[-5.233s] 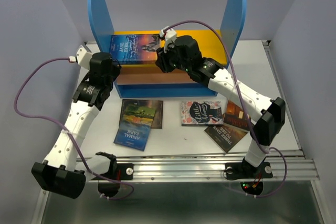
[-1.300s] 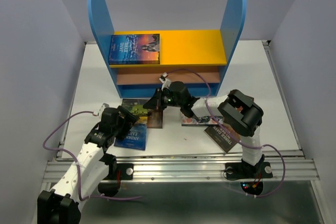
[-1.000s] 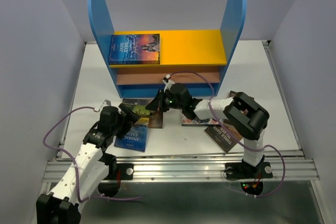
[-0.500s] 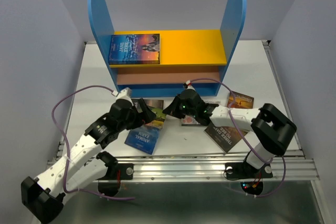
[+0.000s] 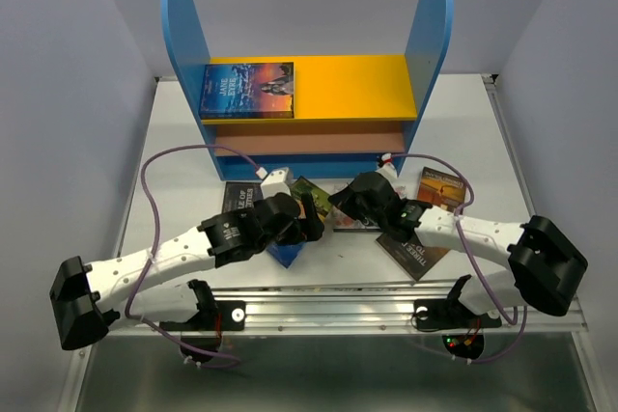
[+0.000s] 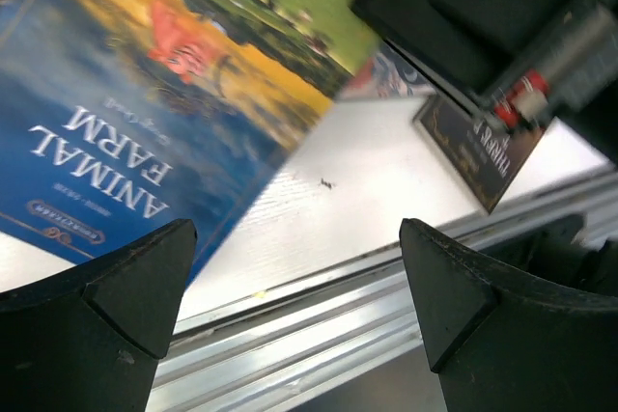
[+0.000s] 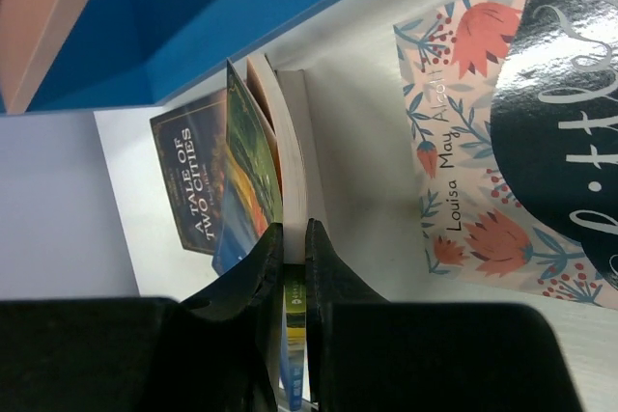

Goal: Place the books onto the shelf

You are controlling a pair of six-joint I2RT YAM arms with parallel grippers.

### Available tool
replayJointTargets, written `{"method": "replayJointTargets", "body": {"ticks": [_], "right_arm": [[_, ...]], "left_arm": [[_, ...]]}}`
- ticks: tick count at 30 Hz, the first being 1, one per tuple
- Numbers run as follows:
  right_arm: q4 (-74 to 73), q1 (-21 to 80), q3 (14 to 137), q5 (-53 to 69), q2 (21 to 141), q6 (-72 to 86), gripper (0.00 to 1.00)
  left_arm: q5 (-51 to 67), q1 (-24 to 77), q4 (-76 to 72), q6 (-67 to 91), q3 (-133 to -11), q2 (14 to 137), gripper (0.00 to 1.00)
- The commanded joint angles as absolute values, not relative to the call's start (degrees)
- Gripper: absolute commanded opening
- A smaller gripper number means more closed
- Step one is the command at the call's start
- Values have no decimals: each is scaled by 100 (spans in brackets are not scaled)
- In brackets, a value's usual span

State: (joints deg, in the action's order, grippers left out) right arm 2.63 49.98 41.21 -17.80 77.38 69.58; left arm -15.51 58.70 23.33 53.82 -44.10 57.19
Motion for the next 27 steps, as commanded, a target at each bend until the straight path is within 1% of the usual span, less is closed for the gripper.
{"method": "replayJointTargets", "body": {"ticks": [1,6,11,17,20,23,24,26,27], "right_arm": [[352,5010,4201,-1995,7734,7269,1],[211,5010,4289,-1960,7612,7119,1],[18,5010,4333,-2065,7366,7067,1],[-202,5010,4403,-1846,7155,7022,1],[-220,5010,4438,-1776,7128,7022,1],[-220,5010,4474,-1661,7137,7005,1],[-220,5010,4474,-1618,7154,6987,1],[-220,5010,4491,-1600,7172,6987,1],[-220,5010,4500,-1582,7215,6970,1]], "left_arm": [[-2223,6494,1907,4704,-4658,5993,99],[-2408,6714,1934,3710,-4781,6696,99],[-2662,6891,1960,3639,-4781,6978,99],[-2918,6996,1995,3455,-4799,7382,99],[-3373,7066,2249,3524,-5009,7925,94],[-4022,7145,2776,3891,-5352,8330,75],[-4147,7163,3012,3989,-5535,8402,66],[-4367,7207,3242,4156,-5721,8534,51],[-4542,7285,3304,4244,-5783,8621,45]]}}
